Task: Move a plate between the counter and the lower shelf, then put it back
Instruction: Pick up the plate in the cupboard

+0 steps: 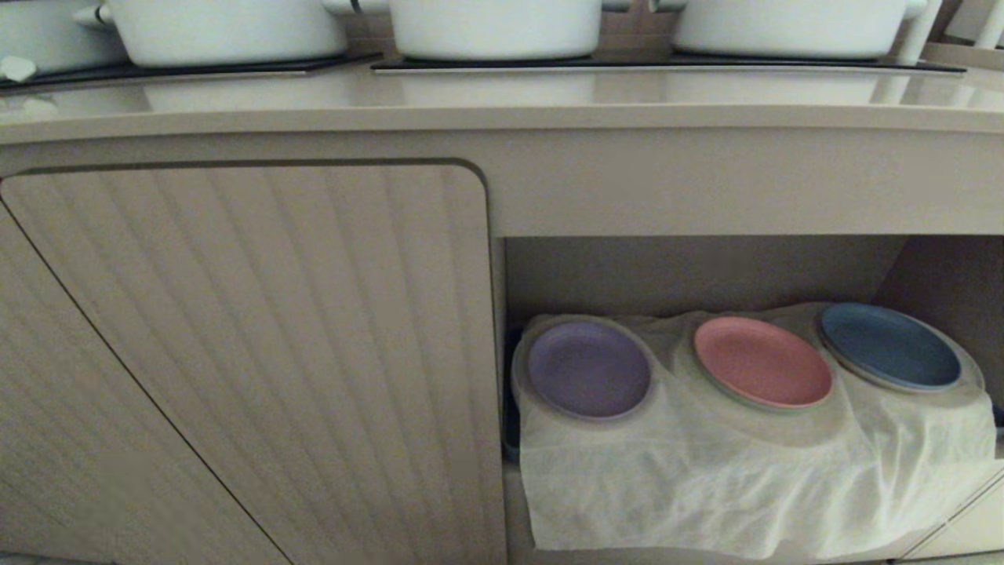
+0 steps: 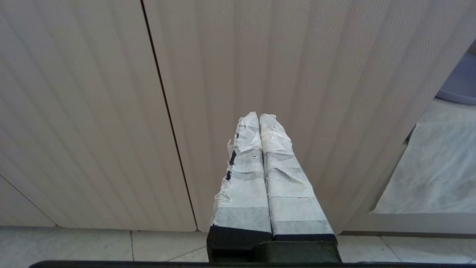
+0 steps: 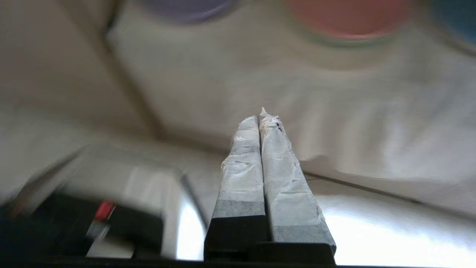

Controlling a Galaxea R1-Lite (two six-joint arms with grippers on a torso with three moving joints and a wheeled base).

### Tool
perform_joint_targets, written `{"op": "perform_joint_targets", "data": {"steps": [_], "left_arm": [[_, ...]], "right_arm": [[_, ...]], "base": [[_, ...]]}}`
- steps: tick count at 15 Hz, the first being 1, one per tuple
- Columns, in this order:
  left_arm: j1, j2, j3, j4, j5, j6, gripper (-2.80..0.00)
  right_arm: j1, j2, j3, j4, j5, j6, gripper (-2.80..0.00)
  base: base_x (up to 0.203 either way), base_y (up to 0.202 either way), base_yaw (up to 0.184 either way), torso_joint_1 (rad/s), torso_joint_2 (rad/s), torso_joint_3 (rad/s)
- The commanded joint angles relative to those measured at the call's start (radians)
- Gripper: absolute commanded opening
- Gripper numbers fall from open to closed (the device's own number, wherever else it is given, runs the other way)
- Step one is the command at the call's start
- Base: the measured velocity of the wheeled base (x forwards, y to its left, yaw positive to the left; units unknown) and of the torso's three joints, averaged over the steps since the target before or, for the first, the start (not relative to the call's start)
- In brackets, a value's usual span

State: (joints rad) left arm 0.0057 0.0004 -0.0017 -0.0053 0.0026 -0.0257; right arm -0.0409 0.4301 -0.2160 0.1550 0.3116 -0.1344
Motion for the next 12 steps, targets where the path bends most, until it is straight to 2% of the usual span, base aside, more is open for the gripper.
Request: {"op": "perform_joint_targets", "data": {"steps": [1, 4, 7, 12], "left_arm": [[0.0, 0.001, 0.0, -0.001, 0.0, 0.0, -2.8], [0.0, 0.001, 0.0, -0.001, 0.0, 0.0, -2.8], [0.0, 0.001, 0.0, -0.001, 0.0, 0.0, -2.8], [0.0, 0.001, 0.0, -0.001, 0.0, 0.0, -2.8]], "right_arm": [[0.003, 0.185, -0.002, -0.013, 0.118, -0.081, -2.8], [0.006, 0.397, -0.007, -0.064, 0.232, -0.212, -2.8], [0.022, 0.635, -0.026, -0.102, 0.277, -0.368, -2.8], [0.111, 0.993, -0.136, -0.153, 0.287, -0.426, -2.8]], "base": [[0.0, 0.0, 0.0, 0.0, 0.0, 0.0], [0.0, 0.0, 0.0, 0.0, 0.0, 0.0], [0.0, 0.0, 0.0, 0.0, 0.0, 0.0], [0.0, 0.0, 0.0, 0.0, 0.0, 0.0]]}}
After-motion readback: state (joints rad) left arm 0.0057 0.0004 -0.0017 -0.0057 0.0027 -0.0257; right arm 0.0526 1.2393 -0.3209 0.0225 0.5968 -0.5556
